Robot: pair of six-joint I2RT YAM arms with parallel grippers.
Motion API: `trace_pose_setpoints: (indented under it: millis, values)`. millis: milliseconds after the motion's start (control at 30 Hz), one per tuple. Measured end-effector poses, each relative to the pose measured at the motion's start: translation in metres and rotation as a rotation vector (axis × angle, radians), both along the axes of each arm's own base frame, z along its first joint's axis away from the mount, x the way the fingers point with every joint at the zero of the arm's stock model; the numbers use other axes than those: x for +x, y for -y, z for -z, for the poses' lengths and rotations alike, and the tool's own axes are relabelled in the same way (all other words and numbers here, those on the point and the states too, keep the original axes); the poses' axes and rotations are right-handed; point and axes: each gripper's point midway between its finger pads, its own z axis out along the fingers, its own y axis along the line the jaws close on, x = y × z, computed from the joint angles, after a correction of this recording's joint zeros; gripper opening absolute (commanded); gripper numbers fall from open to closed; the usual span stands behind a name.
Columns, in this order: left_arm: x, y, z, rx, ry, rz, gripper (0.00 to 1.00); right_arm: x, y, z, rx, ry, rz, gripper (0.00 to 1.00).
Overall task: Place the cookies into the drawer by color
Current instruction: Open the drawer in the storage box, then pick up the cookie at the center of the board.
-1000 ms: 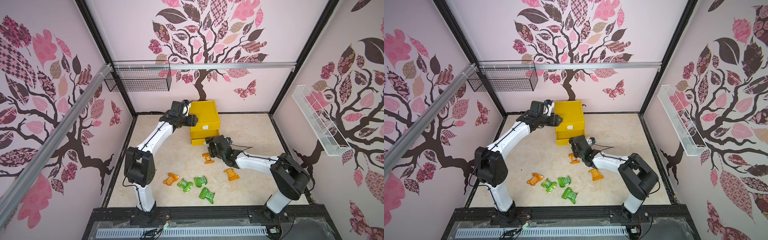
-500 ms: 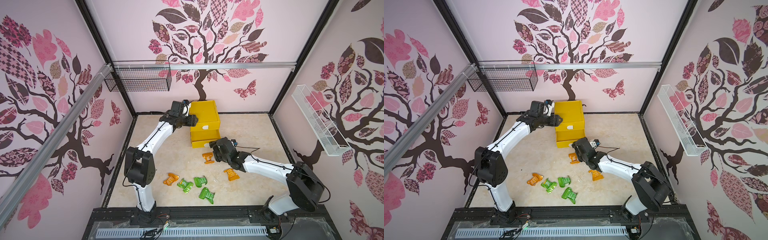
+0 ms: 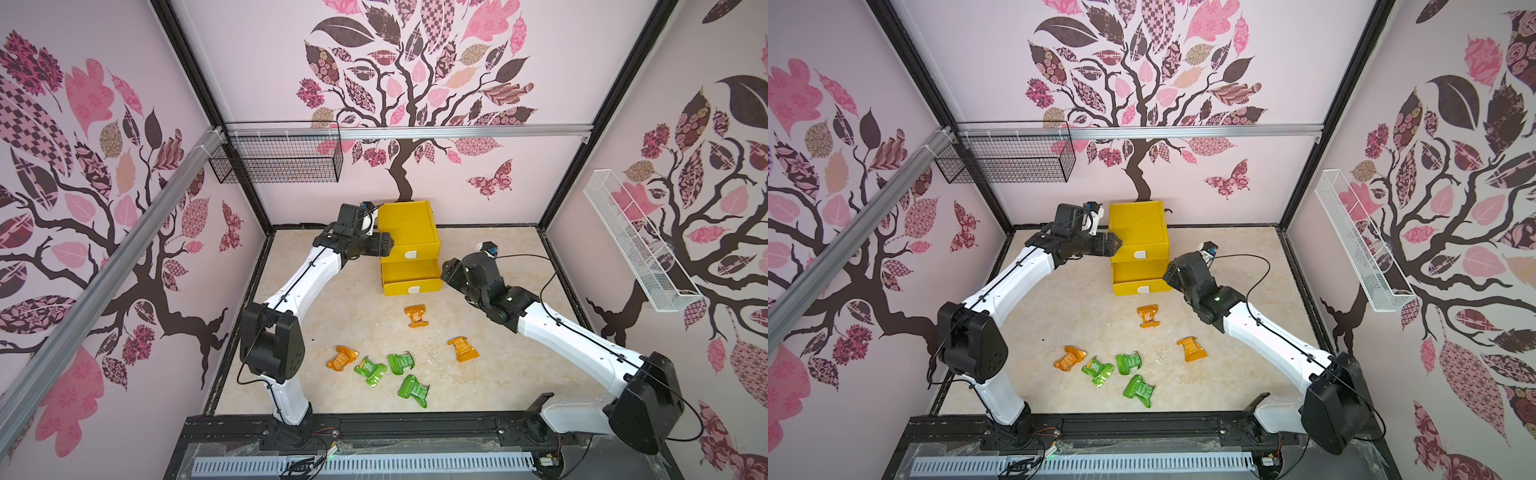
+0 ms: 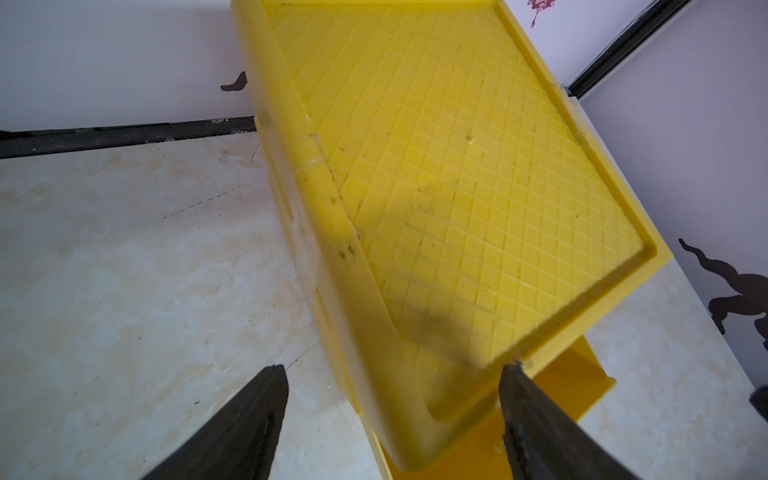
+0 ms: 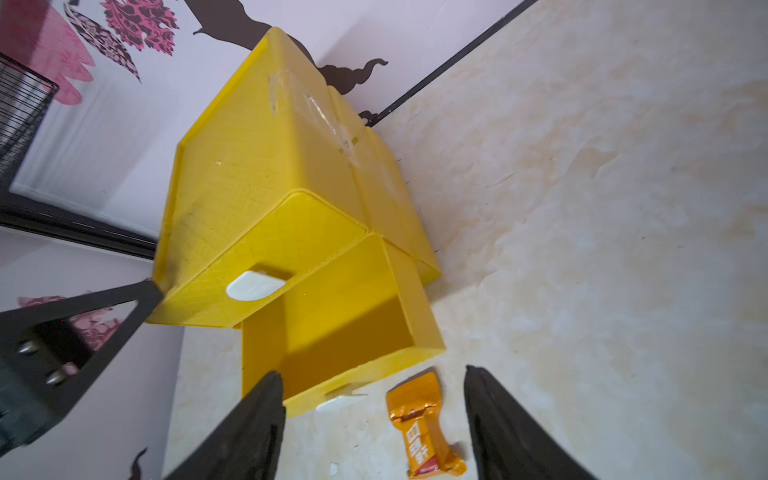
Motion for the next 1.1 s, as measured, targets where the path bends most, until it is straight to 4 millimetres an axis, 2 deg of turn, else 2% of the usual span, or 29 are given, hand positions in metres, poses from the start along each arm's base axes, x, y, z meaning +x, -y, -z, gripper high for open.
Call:
trace_pose_setpoints:
  millis: [167,267,333,433,600,767,933,1100]
  values:
    - [-0.041,-0.014,-0.036,-0.009,0.096,0.015,0.94,-0.012,-0.009,0.014,-0.105,0.002,-0.143,0.72]
    - [-0.068,-0.023,-0.056,-0.015,0.180,0.031,0.96,-0.027,-0.016,0.029,-0.155,-0.001,-0.219,0.75]
    - [-0.087,-0.030,-0.064,-0.006,0.228,0.045,0.97,-0.037,-0.026,0.041,-0.200,-0.001,-0.276,0.76]
    - [-0.107,-0.038,-0.067,0.017,0.262,0.063,0.97,-0.051,-0.041,0.051,-0.236,0.003,-0.344,0.76]
    - [-0.133,-0.052,-0.055,0.069,0.262,0.088,0.97,-0.055,-0.057,0.063,-0.256,0.019,-0.380,0.76]
    - [-0.154,-0.063,-0.027,0.070,0.216,0.109,0.97,-0.056,-0.068,0.093,-0.316,0.023,-0.392,0.76]
    - [-0.164,-0.072,-0.008,0.032,0.179,0.122,0.98,-0.058,-0.078,0.123,-0.351,0.021,-0.402,0.76]
    - [-0.170,-0.076,-0.006,0.022,0.196,0.135,0.97,-0.051,-0.082,0.140,-0.361,0.028,-0.388,0.76]
